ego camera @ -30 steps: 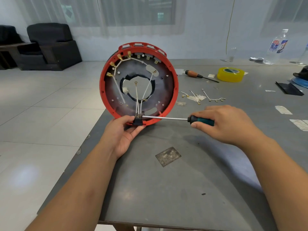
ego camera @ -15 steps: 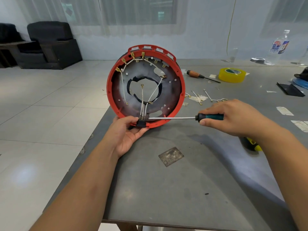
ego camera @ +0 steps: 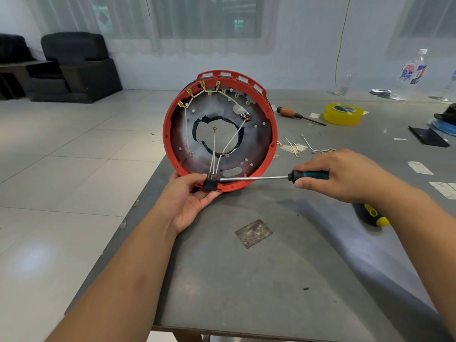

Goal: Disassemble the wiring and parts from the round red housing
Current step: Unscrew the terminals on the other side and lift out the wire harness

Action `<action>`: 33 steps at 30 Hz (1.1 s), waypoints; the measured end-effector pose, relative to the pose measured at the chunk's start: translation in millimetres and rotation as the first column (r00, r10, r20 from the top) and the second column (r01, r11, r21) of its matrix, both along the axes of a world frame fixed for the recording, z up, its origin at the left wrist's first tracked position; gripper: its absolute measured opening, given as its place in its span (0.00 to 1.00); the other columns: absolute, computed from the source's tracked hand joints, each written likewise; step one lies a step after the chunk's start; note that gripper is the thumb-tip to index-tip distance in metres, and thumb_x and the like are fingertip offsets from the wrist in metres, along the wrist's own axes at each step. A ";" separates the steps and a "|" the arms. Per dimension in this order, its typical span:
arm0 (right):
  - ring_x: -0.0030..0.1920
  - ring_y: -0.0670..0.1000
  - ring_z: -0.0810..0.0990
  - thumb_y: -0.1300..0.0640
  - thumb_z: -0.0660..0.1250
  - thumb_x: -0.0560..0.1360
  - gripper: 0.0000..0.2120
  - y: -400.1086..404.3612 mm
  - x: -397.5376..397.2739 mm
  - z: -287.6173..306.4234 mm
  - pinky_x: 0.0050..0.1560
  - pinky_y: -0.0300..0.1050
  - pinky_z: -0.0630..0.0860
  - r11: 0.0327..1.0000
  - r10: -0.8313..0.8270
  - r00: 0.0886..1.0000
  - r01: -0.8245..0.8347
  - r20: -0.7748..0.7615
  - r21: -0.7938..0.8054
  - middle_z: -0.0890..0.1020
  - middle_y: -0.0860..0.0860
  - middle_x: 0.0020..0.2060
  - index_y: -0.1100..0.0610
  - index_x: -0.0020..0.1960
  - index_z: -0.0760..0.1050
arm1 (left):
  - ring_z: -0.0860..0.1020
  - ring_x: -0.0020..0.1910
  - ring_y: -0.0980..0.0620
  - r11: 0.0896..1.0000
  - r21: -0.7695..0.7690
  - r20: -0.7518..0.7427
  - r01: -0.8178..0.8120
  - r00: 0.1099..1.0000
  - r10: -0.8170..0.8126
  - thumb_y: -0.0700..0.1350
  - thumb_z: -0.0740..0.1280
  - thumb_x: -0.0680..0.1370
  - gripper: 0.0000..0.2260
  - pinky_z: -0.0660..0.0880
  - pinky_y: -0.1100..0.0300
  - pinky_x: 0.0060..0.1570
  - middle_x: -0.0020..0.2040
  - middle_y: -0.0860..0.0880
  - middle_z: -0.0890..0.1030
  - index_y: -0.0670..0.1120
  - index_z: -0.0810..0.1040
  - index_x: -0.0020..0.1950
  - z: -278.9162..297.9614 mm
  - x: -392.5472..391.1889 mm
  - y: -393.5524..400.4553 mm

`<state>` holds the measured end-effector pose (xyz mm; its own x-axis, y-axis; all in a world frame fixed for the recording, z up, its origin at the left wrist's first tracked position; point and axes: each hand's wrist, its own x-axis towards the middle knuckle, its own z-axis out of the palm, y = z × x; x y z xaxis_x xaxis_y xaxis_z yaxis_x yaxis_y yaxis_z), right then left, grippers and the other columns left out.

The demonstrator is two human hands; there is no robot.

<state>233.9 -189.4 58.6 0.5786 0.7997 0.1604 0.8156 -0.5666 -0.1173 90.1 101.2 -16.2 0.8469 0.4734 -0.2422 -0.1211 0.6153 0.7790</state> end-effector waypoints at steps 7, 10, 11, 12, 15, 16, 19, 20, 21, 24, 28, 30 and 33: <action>0.49 0.46 0.78 0.24 0.53 0.69 0.31 0.1 -1.9 6.1 0.48 0.51 0.80 1.000 0.001 0.999 0.000 -0.038 0.017 0.82 0.38 0.51 0.36 0.63 0.80 | 0.88 0.48 0.37 1.000 -0.022 0.004 0.003 1.000 -0.003 0.30 0.66 0.79 0.23 0.85 0.48 0.39 0.66 0.33 0.81 0.44 0.70 0.72 -1.2 0.2 1.3; 0.49 0.46 0.77 0.24 0.53 0.68 0.33 2.0 -2.3 7.1 0.49 0.51 0.79 1.000 0.007 0.999 -0.007 -0.051 0.005 0.81 0.38 0.49 0.37 0.63 0.80 | 0.88 0.48 0.36 1.000 -0.029 0.014 0.007 1.000 -0.006 0.30 0.65 0.79 0.25 0.85 0.48 0.38 0.63 0.33 0.82 0.43 0.69 0.74 -1.6 1.2 1.4; 0.49 0.46 0.77 0.24 0.52 0.68 0.34 2.8 -1.9 7.4 0.49 0.50 0.79 1.000 0.006 0.999 -0.006 -0.054 -0.002 0.81 0.38 0.49 0.37 0.64 0.80 | 0.88 0.48 0.36 0.999 -0.032 0.015 0.006 1.000 -0.006 0.29 0.65 0.79 0.25 0.85 0.48 0.38 0.61 0.34 0.83 0.43 0.68 0.75 -1.7 1.3 1.6; 0.48 0.46 0.77 0.24 0.52 0.67 0.34 3.4 -1.2 7.7 0.49 0.50 0.79 1.000 0.004 0.998 -0.004 -0.057 -0.009 0.80 0.38 0.49 0.37 0.64 0.80 | 0.88 0.47 0.36 0.999 -0.034 0.018 0.006 1.000 -0.005 0.29 0.65 0.79 0.25 0.85 0.48 0.38 0.60 0.34 0.83 0.44 0.68 0.75 -1.7 1.4 1.6; 0.46 0.43 0.76 0.24 0.52 0.67 0.35 4.3 1.6 9.0 0.46 0.45 0.77 1.000 -0.001 0.998 -0.001 -0.058 -0.023 0.77 0.34 0.46 0.38 0.65 0.79 | 0.88 0.48 0.36 1.000 -0.028 0.024 0.009 1.000 -0.008 0.29 0.65 0.79 0.22 0.85 0.48 0.38 0.59 0.34 0.83 0.46 0.70 0.70 -2.1 1.2 1.8; 0.46 0.43 0.76 0.24 0.53 0.67 0.35 4.6 2.4 9.6 0.46 0.44 0.77 1.000 0.001 0.998 -0.003 -0.059 -0.030 0.78 0.34 0.47 0.38 0.65 0.79 | 0.88 0.48 0.35 1.000 -0.025 0.025 0.010 1.000 -0.009 0.29 0.65 0.79 0.21 0.85 0.48 0.38 0.59 0.34 0.83 0.46 0.70 0.68 -2.4 1.2 1.8; 0.48 0.44 0.77 0.25 0.54 0.69 0.33 5.2 4.5 14.5 0.47 0.47 0.79 0.999 0.008 0.999 -0.011 -0.045 -0.054 0.82 0.38 0.51 0.37 0.65 0.79 | 0.88 0.49 0.36 1.000 -0.007 0.020 0.004 1.000 -0.003 0.29 0.66 0.79 0.20 0.85 0.47 0.40 0.59 0.34 0.84 0.46 0.70 0.67 -3.1 2.2 1.9; 0.49 0.45 0.78 0.25 0.56 0.70 0.31 5.0 6.0 16.8 0.48 0.49 0.79 0.998 0.004 1.000 -0.006 -0.028 -0.063 0.83 0.39 0.53 0.37 0.65 0.79 | 0.88 0.49 0.36 1.000 -0.002 0.018 0.000 1.000 0.000 0.29 0.67 0.79 0.20 0.85 0.46 0.41 0.59 0.35 0.84 0.46 0.70 0.66 -3.8 3.1 1.8; 0.49 0.46 0.78 0.26 0.57 0.71 0.28 4.9 7.6 18.9 0.49 0.50 0.80 0.997 -0.001 1.000 0.000 -0.010 -0.076 0.83 0.39 0.54 0.36 0.65 0.79 | 0.88 0.49 0.36 1.000 0.009 0.015 -0.003 1.000 0.003 0.30 0.67 0.79 0.20 0.85 0.45 0.42 0.58 0.35 0.85 0.46 0.70 0.66 -4.6 3.8 1.7; 0.46 0.48 0.79 0.28 0.58 0.73 0.25 11.8 4.1 17.3 0.47 0.52 0.80 0.997 0.027 1.000 -0.026 0.009 -0.075 0.85 0.41 0.51 0.35 0.64 0.79 | 0.87 0.51 0.36 0.997 0.071 0.002 -0.004 1.000 0.004 0.30 0.68 0.78 0.19 0.86 0.41 0.46 0.53 0.38 0.88 0.46 0.71 0.64 -7.4 5.8 0.7; 0.47 0.51 0.80 0.31 0.60 0.74 0.23 28.1 -9.8 -2.8 0.45 0.53 0.79 0.996 0.094 0.995 -0.094 0.032 -0.007 0.84 0.41 0.46 0.37 0.62 0.81 | 0.88 0.47 0.38 0.995 0.097 0.011 -0.021 1.000 0.021 0.29 0.67 0.78 0.15 0.86 0.43 0.44 0.45 0.41 0.88 0.44 0.74 0.60 -9.9 7.3 -0.4; 0.47 0.50 0.79 0.31 0.59 0.74 0.24 27.2 -9.0 -6.3 0.45 0.52 0.79 0.996 0.077 0.997 -0.078 0.012 0.052 0.79 0.35 0.42 0.39 0.62 0.82 | 0.88 0.44 0.40 0.997 0.071 0.016 -0.035 0.999 0.034 0.29 0.67 0.79 0.12 0.86 0.47 0.40 0.43 0.41 0.88 0.42 0.75 0.59 -10.0 7.8 0.8; 0.49 0.49 0.79 0.30 0.59 0.73 0.24 21.2 -3.1 -5.6 0.46 0.52 0.80 0.996 0.053 0.998 -0.055 0.033 0.067 0.81 0.36 0.47 0.37 0.62 0.81 | 0.88 0.44 0.40 0.998 0.057 0.013 -0.035 0.999 0.035 0.29 0.67 0.79 0.11 0.85 0.49 0.38 0.43 0.40 0.88 0.39 0.76 0.59 -9.2 8.1 1.5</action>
